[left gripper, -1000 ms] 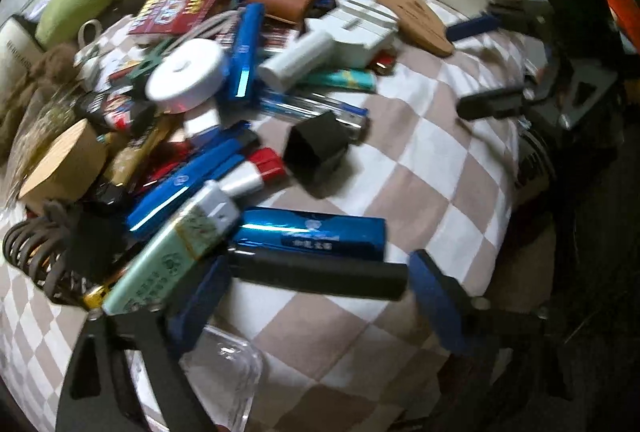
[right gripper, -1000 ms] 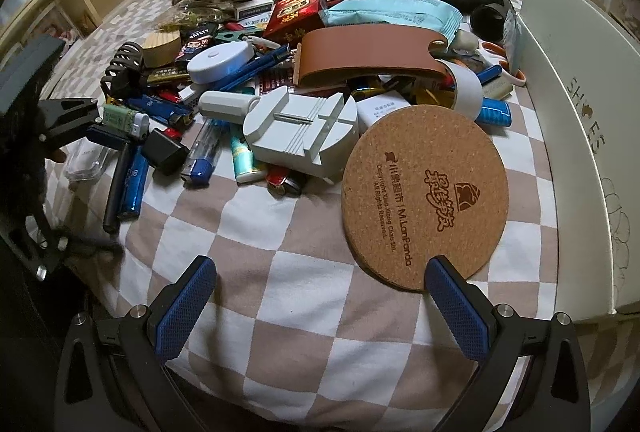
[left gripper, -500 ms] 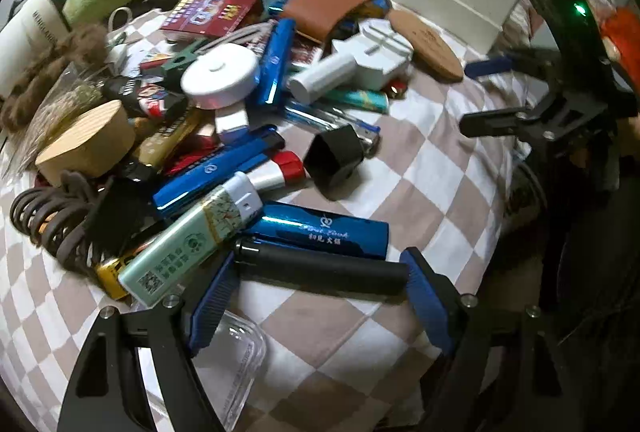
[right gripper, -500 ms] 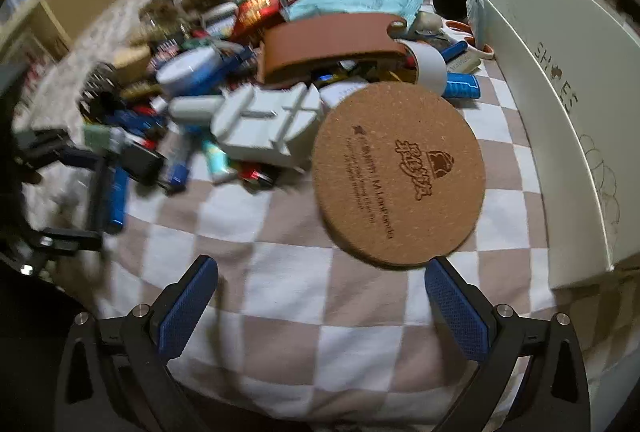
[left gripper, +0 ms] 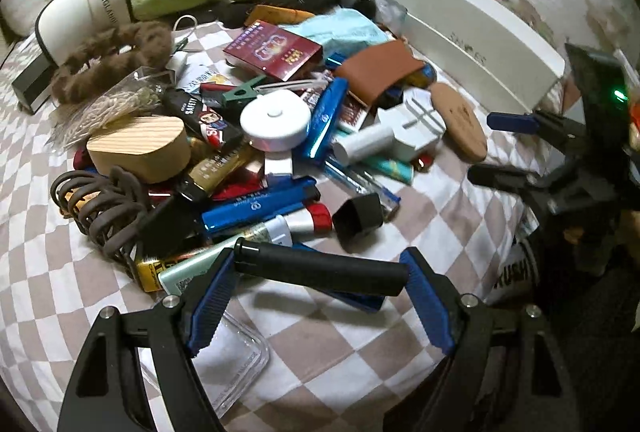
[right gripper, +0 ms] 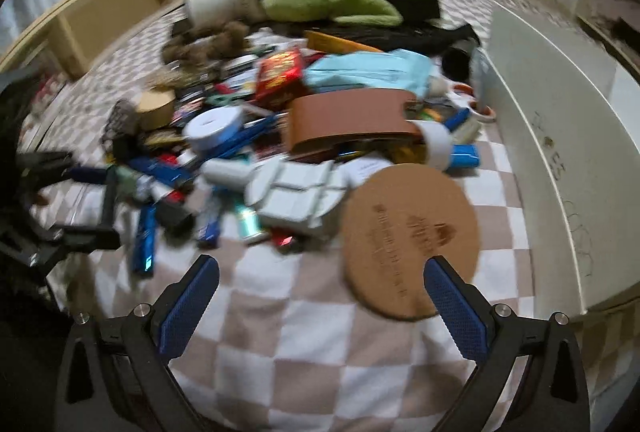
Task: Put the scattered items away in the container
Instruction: 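Close the right gripper on the edge of the cork coaster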
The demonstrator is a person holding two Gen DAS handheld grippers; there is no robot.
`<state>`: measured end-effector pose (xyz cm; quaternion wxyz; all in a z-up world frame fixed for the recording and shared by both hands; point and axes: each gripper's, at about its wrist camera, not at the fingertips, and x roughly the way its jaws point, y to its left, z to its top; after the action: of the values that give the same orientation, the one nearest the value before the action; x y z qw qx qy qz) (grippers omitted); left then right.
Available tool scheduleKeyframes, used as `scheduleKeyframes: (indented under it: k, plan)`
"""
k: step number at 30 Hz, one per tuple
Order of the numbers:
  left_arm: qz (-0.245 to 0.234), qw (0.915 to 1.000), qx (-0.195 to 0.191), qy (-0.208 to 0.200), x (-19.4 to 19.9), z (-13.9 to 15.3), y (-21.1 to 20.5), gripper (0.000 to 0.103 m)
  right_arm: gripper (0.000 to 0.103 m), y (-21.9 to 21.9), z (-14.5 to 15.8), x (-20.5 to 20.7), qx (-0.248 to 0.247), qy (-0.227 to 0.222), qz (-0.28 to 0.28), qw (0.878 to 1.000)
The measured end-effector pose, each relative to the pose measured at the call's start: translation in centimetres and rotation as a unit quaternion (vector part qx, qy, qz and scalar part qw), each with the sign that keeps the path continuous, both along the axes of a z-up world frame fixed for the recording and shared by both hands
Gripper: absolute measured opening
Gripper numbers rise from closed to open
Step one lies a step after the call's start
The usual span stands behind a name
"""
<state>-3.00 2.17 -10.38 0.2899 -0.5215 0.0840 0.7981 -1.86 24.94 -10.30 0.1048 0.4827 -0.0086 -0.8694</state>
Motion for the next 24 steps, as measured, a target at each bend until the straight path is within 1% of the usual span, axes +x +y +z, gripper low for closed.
scheduleKeyframes:
  k: [1, 3, 6, 13, 15, 19, 22, 24]
  plan:
    - [0.003, 1.0000, 0.001, 0.001, -0.1, 0.0, 0.1, 0.082, 0.096, 0.7, -0.1, -0.6, -0.005, -0.006, -0.010, 1.000]
    - [0.005, 1.0000, 0.002, 0.001, -0.3, 0.1, -0.1, 0.082, 0.090, 1.7, -0.5, -1.7, -0.005, -0.024, -0.013, 1.000]
    - [0.010, 0.9999, 0.006, -0.004, -0.4, 0.1, -0.2, 0.082, 0.090, 2.3, -1.0, -3.0, 0.018, -0.049, 0.016, 0.999]
    - [0.011, 0.9999, 0.010, -0.004, -0.5, 0.2, -0.1, 0.082, 0.090, 3.9, -1.9, -5.1, 0.023, -0.085, 0.047, 0.995]
    - [0.009, 0.9999, 0.007, -0.002, -0.4, 0.3, 0.1, 0.082, 0.090, 4.2, -2.1, -5.7, 0.020, -0.096, 0.064, 0.993]
    - [0.005, 1.0000, 0.006, -0.001, -0.3, 0.4, 0.6, 0.082, 0.090, 4.0, -2.5, -5.9, 0.031, -0.115, 0.103, 0.988]
    - [0.006, 0.9999, 0.009, -0.005, -0.5, 0.4, 0.7, 0.082, 0.090, 3.3, -2.9, -5.7, 0.060, -0.114, 0.128, 0.983]
    - [0.006, 0.9999, 0.007, -0.006, -0.6, 0.4, 0.9, 0.082, 0.090, 3.1, -3.2, -5.6, 0.075, -0.107, 0.134, 0.982]
